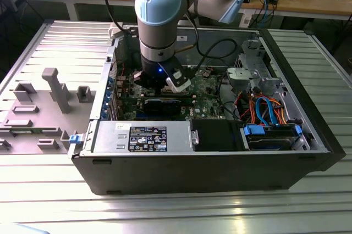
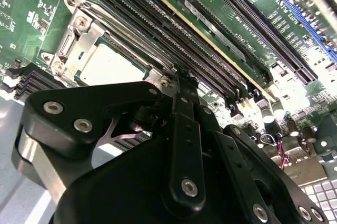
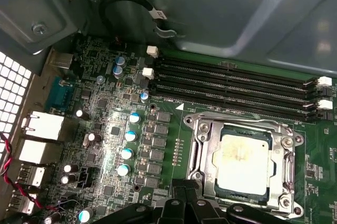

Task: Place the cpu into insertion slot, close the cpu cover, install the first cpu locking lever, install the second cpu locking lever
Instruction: 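Install the second cpu locking lever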

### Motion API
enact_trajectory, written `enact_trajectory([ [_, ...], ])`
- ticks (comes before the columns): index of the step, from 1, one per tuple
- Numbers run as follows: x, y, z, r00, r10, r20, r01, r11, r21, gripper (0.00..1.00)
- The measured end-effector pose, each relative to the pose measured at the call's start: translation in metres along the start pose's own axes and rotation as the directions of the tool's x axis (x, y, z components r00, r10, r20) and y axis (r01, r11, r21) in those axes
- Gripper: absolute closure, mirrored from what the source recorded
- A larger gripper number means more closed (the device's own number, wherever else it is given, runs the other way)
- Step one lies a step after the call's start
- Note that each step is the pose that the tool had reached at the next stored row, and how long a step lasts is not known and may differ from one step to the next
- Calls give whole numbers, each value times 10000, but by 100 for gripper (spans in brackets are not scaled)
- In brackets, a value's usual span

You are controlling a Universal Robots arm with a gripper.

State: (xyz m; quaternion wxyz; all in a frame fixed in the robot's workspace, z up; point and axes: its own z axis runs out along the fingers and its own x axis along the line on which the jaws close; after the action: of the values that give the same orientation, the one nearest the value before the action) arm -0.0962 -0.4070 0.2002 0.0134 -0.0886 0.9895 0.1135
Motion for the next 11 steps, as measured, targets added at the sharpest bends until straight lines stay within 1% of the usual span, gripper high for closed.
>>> enact_trajectory([
  [2, 2, 5, -32, 10000, -5, 11, 5, 10000, 25, 89],
  [4, 2, 4, -31, 10000, -5, 15, 5, 10000, 23, 89],
  [5, 2, 3, -25, 10000, -5, 14, 5, 10000, 23, 89],
  [7, 4, -3, 7, 10000, -4, 17, 4, 10000, 15, 89],
  [8, 4, -4, 21, 10000, -3, 9, 3, 10000, 14, 89],
  [11, 7, -11, 32, 10000, -2, 13, 1, 10000, 16, 89],
])
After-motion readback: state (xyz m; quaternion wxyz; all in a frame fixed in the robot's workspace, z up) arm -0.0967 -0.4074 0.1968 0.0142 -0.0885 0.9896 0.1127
